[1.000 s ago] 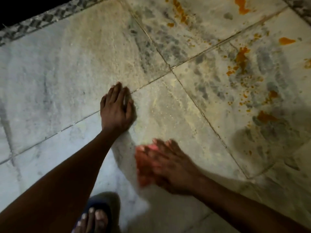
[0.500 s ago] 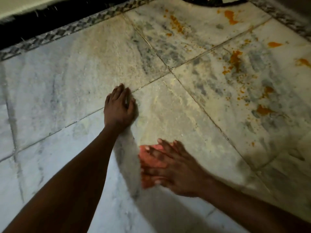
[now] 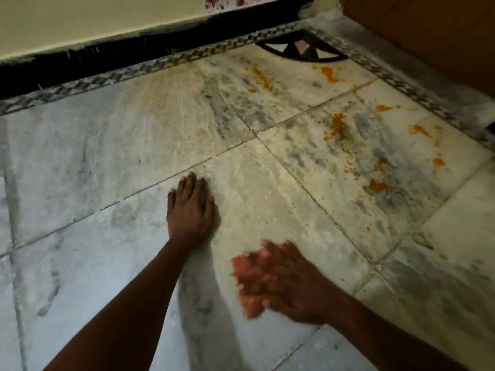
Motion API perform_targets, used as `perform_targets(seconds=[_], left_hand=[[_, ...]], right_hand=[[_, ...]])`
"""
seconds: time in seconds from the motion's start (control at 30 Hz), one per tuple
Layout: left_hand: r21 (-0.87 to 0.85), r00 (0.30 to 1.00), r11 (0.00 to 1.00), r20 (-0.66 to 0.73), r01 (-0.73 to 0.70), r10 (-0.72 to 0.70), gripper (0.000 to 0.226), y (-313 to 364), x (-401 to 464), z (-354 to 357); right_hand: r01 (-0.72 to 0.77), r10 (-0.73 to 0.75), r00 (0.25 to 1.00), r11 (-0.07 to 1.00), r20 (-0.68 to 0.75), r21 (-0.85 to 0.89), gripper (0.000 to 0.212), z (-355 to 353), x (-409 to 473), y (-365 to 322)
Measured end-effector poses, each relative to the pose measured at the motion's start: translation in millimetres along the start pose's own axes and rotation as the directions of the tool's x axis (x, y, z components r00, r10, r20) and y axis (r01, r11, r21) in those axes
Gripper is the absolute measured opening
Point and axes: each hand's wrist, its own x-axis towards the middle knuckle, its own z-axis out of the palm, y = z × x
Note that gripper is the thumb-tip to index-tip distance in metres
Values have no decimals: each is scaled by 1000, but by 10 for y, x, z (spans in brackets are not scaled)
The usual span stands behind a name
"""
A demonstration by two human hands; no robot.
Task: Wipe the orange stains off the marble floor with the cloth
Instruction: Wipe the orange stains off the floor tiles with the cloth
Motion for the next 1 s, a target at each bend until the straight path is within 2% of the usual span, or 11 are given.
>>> perform_targets(seconds=[0.07,0.13,0.2,0.23,0.37,0.47,0.6,0.67,0.73,0.9,1.0], left_hand=[[15,1000,1000,-28,9,-9,68,11,-2,45],[16,999,1000,-33,18,-17,68,18,2,65],[5,999,1000,-47,21,-21,67,19,3,68],[4,998,1000,-55,19,-19,67,18,9,75],[36,997,999,-76,22,-20,65,1,12,82],[43,997,999,-71,14,-11,64,-12,26,105],[38,998,999,-69,15,-12,64,-53,27,167],[26,997,999,-71,22,-20,63,-62,27,159],[15,997,999,-78,30,-29,64,-41,29,132],[-4,995,999,-85,47,-47,64,9,28,84],[-13,996,998,-65,64,-64,63,42,23,58]], right_hand=[[-304,304,949,952,-81,14,64,9,100,310],[-619,619,761,782,-196,67,64,-44,443,601],[-779,799,573,600,-182,182,62,-156,872,729],[-797,822,552,570,-144,199,65,-185,1050,710],[-478,480,870,877,-114,49,57,-101,1080,290],[-413,419,902,908,-106,67,55,-20,545,280],[-837,846,508,529,-163,139,62,-101,542,1012],[-884,918,377,396,-124,247,63,-268,950,1342],[-855,893,441,449,-92,258,65,-350,1354,1441],[-523,524,847,851,-83,36,61,-213,1094,827],[-602,605,794,796,-65,65,58,-150,443,819]])
